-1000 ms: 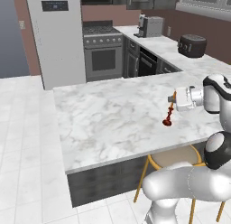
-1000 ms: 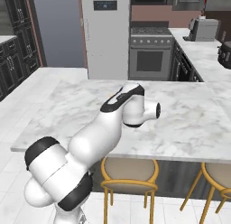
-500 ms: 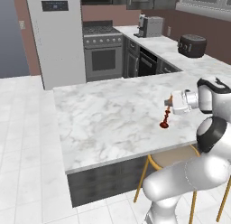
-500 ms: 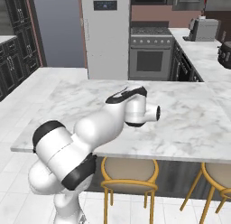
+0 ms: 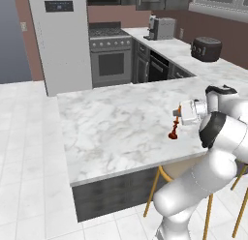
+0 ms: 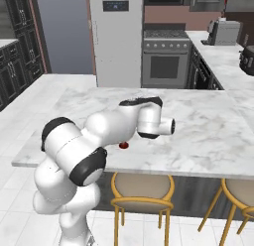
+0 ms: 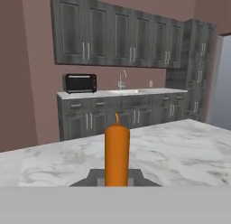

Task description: Get the candle and the liquor from the cabinet and move them to the dining counter.

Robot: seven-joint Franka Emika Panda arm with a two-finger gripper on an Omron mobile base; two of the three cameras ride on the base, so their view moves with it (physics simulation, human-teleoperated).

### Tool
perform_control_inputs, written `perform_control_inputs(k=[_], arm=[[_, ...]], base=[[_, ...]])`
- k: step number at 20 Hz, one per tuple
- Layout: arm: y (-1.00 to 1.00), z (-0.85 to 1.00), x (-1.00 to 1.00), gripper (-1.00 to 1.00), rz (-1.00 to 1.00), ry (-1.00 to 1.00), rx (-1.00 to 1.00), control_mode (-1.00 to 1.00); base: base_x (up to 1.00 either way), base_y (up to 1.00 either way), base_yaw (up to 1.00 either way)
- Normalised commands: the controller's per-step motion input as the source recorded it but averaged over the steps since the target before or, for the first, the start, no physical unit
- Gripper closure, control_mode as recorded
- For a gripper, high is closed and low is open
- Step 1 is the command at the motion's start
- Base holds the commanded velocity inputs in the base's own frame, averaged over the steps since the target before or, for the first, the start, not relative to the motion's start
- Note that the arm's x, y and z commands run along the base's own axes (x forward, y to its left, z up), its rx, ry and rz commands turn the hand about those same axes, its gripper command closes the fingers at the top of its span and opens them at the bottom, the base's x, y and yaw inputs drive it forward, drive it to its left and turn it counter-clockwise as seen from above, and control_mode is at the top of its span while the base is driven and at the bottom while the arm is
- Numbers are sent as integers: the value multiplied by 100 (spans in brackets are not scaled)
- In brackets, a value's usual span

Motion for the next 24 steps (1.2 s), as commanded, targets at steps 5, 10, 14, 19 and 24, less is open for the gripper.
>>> perform_control_inputs(k=[5,10,14,19,24], arm=[[0,-27,22,100,2,0,0,-100],[0,-29,24,100,3,0,0,-100],[0,-29,26,100,3,0,0,-100],[0,-30,24,100,3,0,0,-100],[0,-29,23,100,3,0,0,-100]], base=[[0,0,0],[0,0,0],[0,0,0],[0,0,0],[0,0,0]])
